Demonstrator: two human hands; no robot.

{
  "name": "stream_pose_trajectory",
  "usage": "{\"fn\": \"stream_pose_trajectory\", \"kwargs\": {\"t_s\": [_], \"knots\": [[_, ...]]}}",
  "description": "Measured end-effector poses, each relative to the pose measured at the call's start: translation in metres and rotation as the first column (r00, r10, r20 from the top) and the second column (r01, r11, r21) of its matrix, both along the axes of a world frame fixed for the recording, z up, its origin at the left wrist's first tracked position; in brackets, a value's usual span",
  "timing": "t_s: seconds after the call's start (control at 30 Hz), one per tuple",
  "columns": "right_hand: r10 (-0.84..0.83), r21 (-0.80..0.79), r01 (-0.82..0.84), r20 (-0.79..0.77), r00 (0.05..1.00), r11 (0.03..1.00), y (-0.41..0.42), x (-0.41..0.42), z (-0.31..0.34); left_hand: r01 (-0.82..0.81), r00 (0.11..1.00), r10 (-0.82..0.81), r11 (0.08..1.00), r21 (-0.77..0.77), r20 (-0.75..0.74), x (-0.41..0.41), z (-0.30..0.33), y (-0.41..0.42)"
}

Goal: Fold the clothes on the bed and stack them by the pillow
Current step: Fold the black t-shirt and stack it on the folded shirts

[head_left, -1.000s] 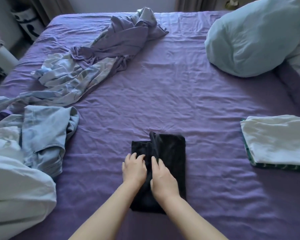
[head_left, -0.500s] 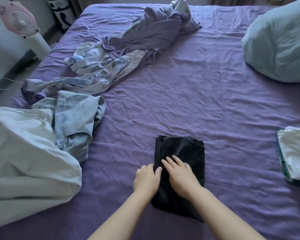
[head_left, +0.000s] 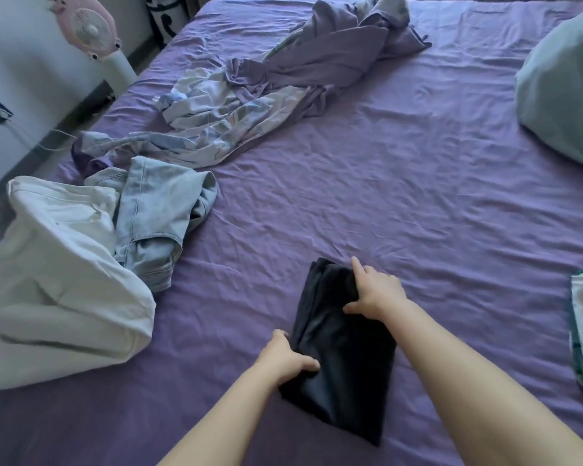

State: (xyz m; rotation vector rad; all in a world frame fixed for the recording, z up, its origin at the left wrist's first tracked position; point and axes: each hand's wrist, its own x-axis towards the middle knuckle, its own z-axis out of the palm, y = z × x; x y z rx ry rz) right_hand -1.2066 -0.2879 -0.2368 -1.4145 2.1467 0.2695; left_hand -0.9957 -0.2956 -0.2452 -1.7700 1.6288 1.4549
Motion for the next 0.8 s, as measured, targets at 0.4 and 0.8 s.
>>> {"fn": "stream_pose_trajectory", "kwargs": {"t_s": [0.4, 0.8], "knots": [[-0.437, 0.068, 0.646, 0.79, 0.431, 0.76, 0.137, -0.135, 0.064, 0.031, 0.955, 0.01, 0.991, 0.131, -0.297, -0.1, 0.084, -0.001], [-0.634, -0.22, 0.876, 0.617, 0.466, 0.43, 0.316, -0.315, 0.105, -0.022, 0.814, 0.025, 1.0, 0.012, -0.58, -0.35, 0.092, 0.114]]}}
